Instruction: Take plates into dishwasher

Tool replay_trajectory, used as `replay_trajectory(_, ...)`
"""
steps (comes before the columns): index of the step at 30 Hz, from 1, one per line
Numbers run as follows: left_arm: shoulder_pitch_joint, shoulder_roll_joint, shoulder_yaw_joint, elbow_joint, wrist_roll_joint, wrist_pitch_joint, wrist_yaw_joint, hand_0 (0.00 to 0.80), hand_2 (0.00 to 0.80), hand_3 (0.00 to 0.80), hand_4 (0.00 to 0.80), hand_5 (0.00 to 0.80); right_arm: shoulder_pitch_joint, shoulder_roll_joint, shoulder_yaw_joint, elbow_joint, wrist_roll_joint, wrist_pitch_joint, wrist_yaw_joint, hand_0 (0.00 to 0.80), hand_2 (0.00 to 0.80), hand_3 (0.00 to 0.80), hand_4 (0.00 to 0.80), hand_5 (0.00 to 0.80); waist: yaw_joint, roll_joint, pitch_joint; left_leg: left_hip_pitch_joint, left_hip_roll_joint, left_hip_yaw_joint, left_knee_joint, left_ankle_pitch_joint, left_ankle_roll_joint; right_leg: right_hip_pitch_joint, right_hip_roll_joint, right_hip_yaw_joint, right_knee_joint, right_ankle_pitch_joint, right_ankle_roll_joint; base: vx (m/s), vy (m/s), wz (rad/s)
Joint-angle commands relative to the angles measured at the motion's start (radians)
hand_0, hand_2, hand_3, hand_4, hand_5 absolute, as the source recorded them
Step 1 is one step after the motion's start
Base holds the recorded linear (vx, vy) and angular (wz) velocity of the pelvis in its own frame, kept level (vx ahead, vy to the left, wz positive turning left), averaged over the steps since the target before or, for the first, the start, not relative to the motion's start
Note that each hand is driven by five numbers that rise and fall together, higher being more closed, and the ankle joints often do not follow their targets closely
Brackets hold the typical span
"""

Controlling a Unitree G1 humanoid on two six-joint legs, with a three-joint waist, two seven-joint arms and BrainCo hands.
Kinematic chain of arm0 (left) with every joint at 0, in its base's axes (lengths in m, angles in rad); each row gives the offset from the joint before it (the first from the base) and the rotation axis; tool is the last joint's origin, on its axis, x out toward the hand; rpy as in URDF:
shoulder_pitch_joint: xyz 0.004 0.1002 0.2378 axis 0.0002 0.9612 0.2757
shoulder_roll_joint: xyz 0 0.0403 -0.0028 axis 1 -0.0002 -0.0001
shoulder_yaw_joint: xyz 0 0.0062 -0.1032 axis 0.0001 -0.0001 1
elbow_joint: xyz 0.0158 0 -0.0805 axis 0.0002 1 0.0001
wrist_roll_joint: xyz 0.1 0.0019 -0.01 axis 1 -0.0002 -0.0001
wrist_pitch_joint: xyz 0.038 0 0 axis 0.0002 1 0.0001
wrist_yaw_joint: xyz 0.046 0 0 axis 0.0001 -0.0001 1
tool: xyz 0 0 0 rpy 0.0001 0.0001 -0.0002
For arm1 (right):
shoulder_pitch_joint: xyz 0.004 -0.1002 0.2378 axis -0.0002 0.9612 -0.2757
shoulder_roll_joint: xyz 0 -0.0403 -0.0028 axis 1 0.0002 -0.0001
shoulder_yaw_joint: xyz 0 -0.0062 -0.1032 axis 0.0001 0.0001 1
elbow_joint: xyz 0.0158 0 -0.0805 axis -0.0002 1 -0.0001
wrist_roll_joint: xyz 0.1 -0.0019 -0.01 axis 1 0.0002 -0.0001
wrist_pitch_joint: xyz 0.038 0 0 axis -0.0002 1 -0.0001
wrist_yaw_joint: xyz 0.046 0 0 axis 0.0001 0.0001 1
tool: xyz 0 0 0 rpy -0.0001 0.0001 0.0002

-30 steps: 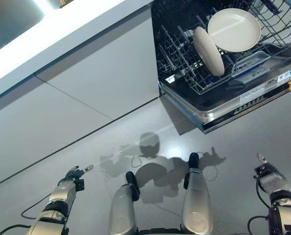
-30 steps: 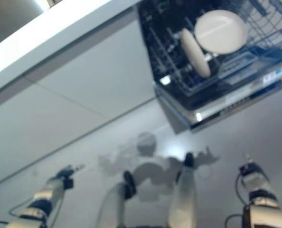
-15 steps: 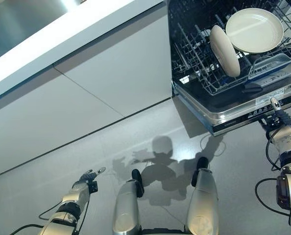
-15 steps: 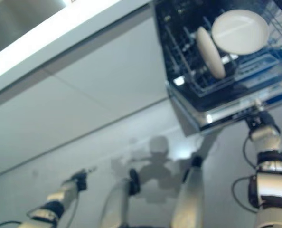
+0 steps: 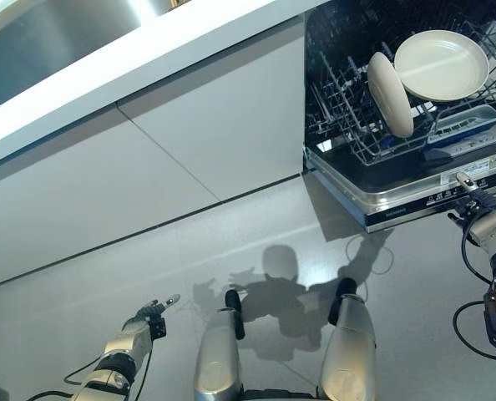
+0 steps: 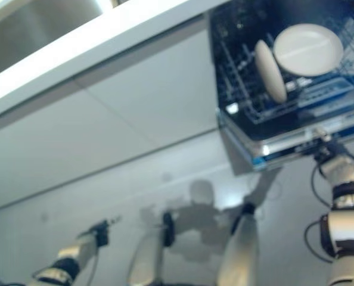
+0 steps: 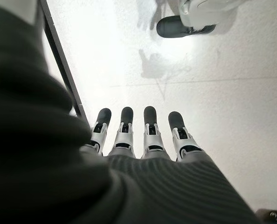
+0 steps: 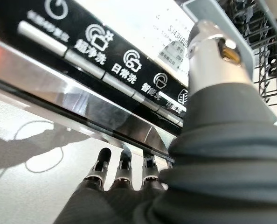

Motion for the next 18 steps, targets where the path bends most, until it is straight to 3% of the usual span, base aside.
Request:
replay_trajectory(1,-0.002,0.119,-0.052,-0.050,0.022,0.004,-0.004,0.000,0.000,0.000,0.000,0.000,-0.407,0.097,0.020,-0.212,0.101,-0.173,0.228,0.000,0.000,0.000,0.000,0.000,0.104,-0.073,-0.060,-0.034,-0.033,0.028,0.083,0.034,0.041,0.093,0.017,-0.010,0.067,-0.101,-0.055,0.054,-0.051,0.01)
replay_trajectory(10,0.024,0.152,-0.051,-0.049,0.060,-0.001,-0.055,0.000,0.000,0.000,0.000,0.000,-0.408,0.080,0.024,-0.240,0.097,-0.230,0.260,0.000,0.000,0.000,0.000,0.000,0.115,-0.098,-0.089,0.009,-0.018,0.020,0.100,0.011,0.038,0.178,0.024,-0.021,0.022,-0.093,-0.056,0.062,-0.015,0.02)
replay_trajectory(18,0.033,0.177,-0.041,-0.033,0.079,-0.007,-0.083,0.000,0.000,0.000,0.000,0.000,-0.398,0.055,0.021,-0.227,0.102,-0.215,0.262,0.000,0.000,0.000,0.000,0.000,0.120,-0.125,-0.108,0.041,-0.006,0.019,0.109,-0.012,0.035,0.238,0.027,-0.024,-0.020,-0.080,-0.050,0.035,0.003,0.03)
